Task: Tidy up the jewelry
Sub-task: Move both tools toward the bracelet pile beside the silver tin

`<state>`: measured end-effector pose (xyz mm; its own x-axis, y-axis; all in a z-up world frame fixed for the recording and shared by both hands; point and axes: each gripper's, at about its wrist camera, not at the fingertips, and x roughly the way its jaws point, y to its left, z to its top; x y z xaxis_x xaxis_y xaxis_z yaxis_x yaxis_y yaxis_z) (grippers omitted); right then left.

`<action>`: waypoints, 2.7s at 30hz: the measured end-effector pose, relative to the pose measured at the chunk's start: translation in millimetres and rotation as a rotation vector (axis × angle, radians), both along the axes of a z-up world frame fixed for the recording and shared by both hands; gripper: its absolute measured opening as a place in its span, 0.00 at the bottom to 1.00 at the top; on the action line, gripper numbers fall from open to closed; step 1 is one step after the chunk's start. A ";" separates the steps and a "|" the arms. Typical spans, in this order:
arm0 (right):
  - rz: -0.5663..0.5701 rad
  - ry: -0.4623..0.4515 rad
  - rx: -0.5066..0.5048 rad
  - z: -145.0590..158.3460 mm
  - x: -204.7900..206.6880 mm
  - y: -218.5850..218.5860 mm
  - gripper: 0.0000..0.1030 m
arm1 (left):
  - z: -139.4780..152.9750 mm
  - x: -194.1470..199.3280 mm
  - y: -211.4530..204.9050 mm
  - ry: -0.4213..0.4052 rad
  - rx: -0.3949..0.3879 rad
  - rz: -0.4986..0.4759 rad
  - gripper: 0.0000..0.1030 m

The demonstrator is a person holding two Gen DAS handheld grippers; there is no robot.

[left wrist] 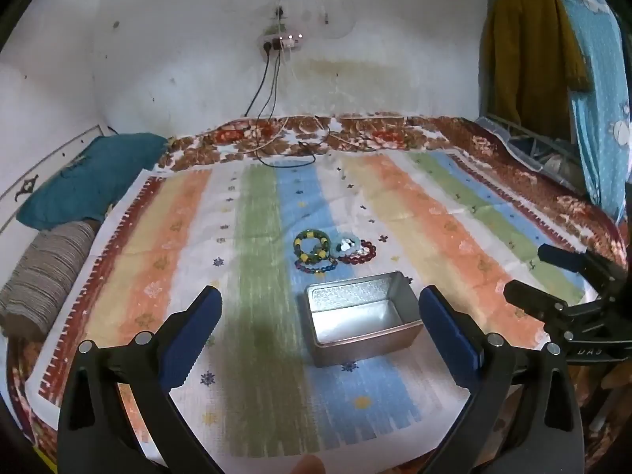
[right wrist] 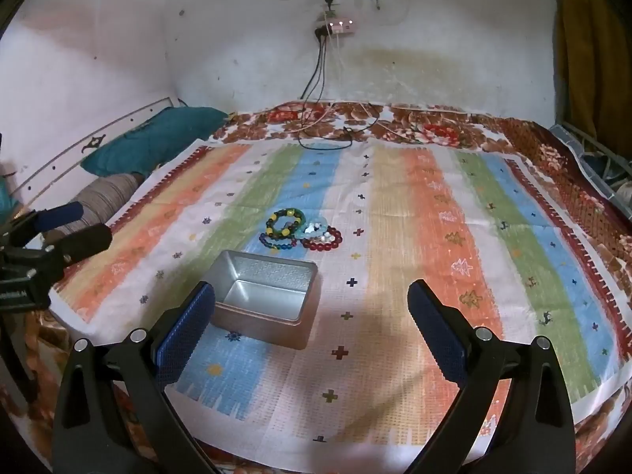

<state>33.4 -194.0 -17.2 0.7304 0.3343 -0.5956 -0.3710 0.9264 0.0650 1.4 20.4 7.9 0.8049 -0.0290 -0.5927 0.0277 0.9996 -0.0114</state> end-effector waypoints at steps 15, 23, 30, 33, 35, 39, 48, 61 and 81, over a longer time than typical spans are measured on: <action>0.001 0.007 0.014 -0.6 1.0 -1.1 0.96 | -10.1 4.3 -2.6 0.074 -0.018 -0.045 0.95; 0.000 0.008 0.011 -0.4 0.9 1.0 0.96 | -12.2 3.1 -7.2 0.079 0.009 -0.039 0.95; 0.008 0.007 0.007 -3.5 -0.4 2.6 0.96 | -15.1 2.7 -7.5 0.083 0.014 -0.046 0.95; 0.008 0.009 0.006 -5.1 1.0 0.6 0.96 | -14.9 1.7 -4.2 0.078 0.006 -0.033 0.95; 0.007 0.009 0.007 -5.1 0.5 1.2 0.96 | -10.3 1.1 -6.1 0.081 0.003 -0.029 0.95; 0.009 0.009 0.004 -4.9 0.8 1.7 0.96 | -13.6 4.7 -12.0 0.089 0.006 -0.027 0.95; 0.011 0.014 0.003 -5.0 1.3 2.4 0.96 | -13.9 5.0 -6.0 0.096 0.004 -0.024 0.95; 0.012 0.033 0.000 -6.9 5.3 3.8 0.96 | -14.7 5.4 -4.5 0.100 0.003 -0.025 0.95; 0.033 0.050 -0.041 -0.7 40.7 13.6 0.96 | -8.3 40.5 7.1 0.143 0.005 0.040 0.95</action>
<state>74.1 -180.4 -17.9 0.6884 0.3321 -0.6449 -0.3985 0.9160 0.0464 41.9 27.5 -0.4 0.7127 0.0048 -0.7015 -0.0140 0.9999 -0.0074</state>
